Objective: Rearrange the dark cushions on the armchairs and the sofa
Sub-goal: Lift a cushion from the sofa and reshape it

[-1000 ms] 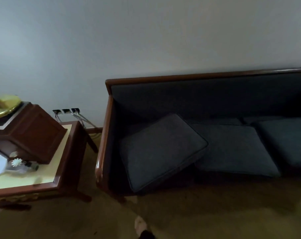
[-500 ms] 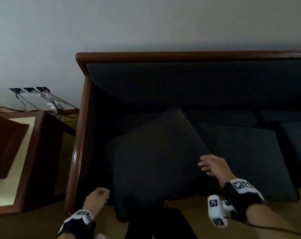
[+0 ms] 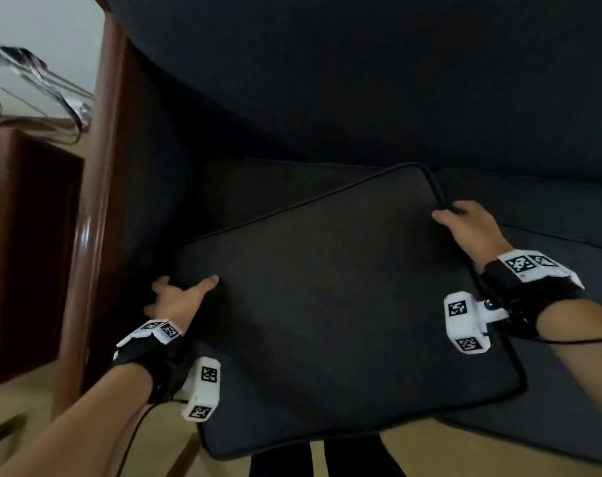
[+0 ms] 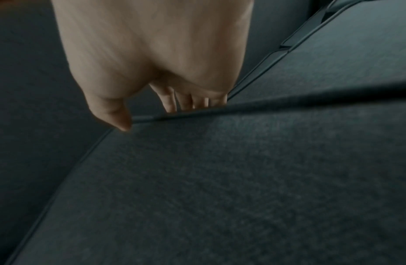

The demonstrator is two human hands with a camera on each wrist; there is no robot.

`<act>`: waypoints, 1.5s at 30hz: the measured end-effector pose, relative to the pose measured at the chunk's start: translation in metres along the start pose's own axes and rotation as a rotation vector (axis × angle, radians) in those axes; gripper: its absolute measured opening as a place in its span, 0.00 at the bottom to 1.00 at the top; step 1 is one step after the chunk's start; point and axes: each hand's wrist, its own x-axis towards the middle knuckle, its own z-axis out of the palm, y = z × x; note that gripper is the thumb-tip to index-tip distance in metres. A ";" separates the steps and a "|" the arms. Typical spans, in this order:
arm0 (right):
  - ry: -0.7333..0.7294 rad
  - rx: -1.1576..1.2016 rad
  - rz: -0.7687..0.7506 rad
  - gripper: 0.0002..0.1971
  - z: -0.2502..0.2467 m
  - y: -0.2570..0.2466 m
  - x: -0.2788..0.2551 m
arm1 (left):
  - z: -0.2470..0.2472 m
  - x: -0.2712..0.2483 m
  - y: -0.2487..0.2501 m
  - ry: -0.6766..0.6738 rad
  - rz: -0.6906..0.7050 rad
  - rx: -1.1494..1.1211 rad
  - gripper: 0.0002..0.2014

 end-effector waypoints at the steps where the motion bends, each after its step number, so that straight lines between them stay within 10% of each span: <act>1: -0.025 0.004 0.013 0.37 0.004 0.002 0.004 | 0.001 0.001 -0.001 0.006 -0.012 -0.029 0.51; 7: -0.074 0.058 0.095 0.47 0.013 0.010 0.015 | 0.002 0.005 -0.006 -0.071 -0.017 -0.255 0.60; 16: -0.094 0.477 0.116 0.58 -0.020 -0.001 -0.042 | -0.033 -0.052 -0.003 -0.463 -0.042 -0.754 0.19; 20: -0.118 0.706 0.050 0.22 -0.053 -0.016 -0.107 | -0.068 -0.095 -0.002 -0.413 0.080 -0.916 0.20; 27: 0.003 0.931 -0.070 0.26 -0.110 -0.029 -0.204 | -0.135 -0.167 -0.008 -0.367 0.099 -1.062 0.43; 32: -0.019 1.129 -0.157 0.22 -0.116 -0.020 -0.238 | -0.158 -0.189 -0.015 -0.370 0.135 -1.096 0.30; 37: 0.086 0.945 -0.212 0.13 -0.098 -0.020 -0.249 | -0.173 -0.153 -0.015 -0.132 0.195 -0.913 0.40; 41: 0.308 0.509 -0.323 0.09 -0.090 -0.036 -0.269 | -0.184 -0.132 -0.015 -0.206 0.238 -0.806 0.40; 45: 0.542 -0.118 -0.620 0.29 -0.066 -0.056 -0.291 | -0.182 -0.122 -0.018 -0.290 0.262 -0.869 0.37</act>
